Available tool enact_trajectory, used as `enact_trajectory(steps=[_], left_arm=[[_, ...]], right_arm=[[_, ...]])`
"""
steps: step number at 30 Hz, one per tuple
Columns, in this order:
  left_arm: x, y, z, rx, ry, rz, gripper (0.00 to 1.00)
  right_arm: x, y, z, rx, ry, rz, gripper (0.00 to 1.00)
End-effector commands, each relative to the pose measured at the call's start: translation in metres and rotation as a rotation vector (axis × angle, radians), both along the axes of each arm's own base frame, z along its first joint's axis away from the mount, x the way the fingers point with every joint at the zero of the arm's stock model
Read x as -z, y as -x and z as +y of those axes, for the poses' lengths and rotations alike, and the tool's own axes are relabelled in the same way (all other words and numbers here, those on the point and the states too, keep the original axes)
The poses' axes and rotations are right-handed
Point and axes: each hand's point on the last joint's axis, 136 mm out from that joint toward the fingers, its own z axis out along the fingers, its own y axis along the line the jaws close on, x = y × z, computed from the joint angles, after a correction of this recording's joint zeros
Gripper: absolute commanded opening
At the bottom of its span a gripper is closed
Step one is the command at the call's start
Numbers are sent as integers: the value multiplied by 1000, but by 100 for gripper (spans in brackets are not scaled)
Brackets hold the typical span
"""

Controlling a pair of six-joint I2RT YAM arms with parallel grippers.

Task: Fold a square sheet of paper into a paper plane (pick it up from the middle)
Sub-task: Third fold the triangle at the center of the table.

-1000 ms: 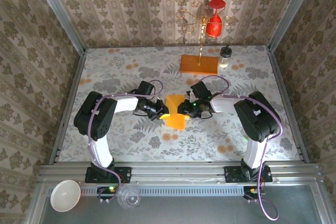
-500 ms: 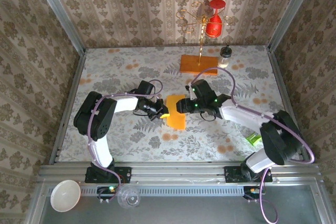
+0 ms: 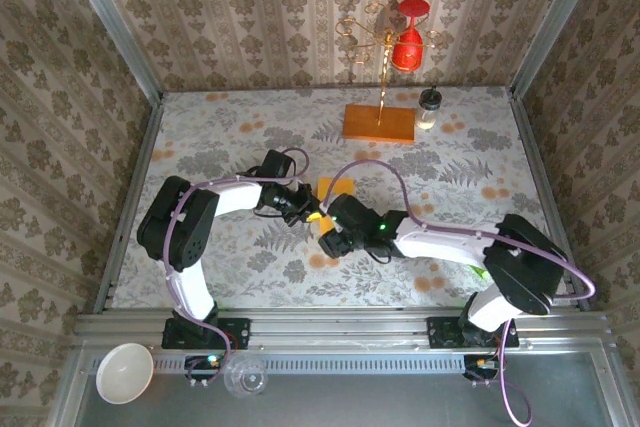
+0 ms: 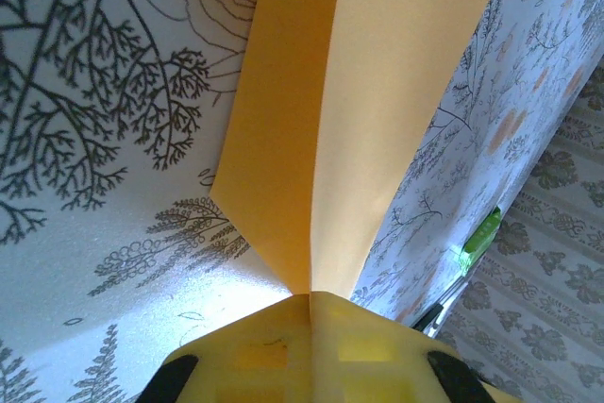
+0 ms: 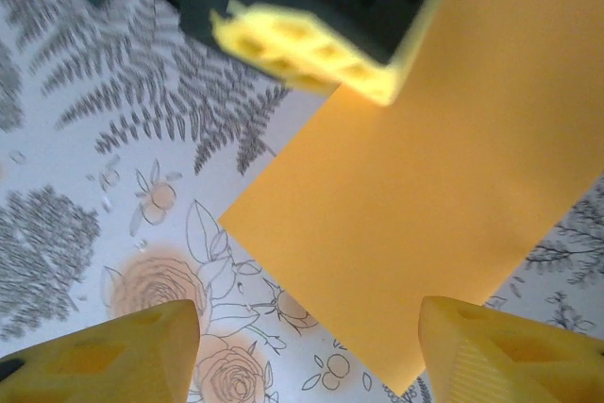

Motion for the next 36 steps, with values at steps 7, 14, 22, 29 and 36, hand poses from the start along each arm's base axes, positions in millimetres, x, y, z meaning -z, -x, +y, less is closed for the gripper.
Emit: enact_trajectory(steps=[7, 14, 22, 29, 36], left_arm=[[-21, -3, -3, -12, 31, -6, 6], [-18, -2, -2, -20, 31, 2, 6], [-16, 0, -1, -22, 29, 10, 7], [-17, 0, 0, -25, 22, 11, 8], [-20, -1, 3, -34, 17, 4, 14]], right_arm=[[6, -30, 10, 1, 111, -163, 66], [5, -38, 11, -2, 111, -216, 57], [-6, -38, 2, 28, 92, -255, 36], [-1, -35, 2, 18, 104, -227, 24], [0, -30, 5, 1, 80, -193, 9]])
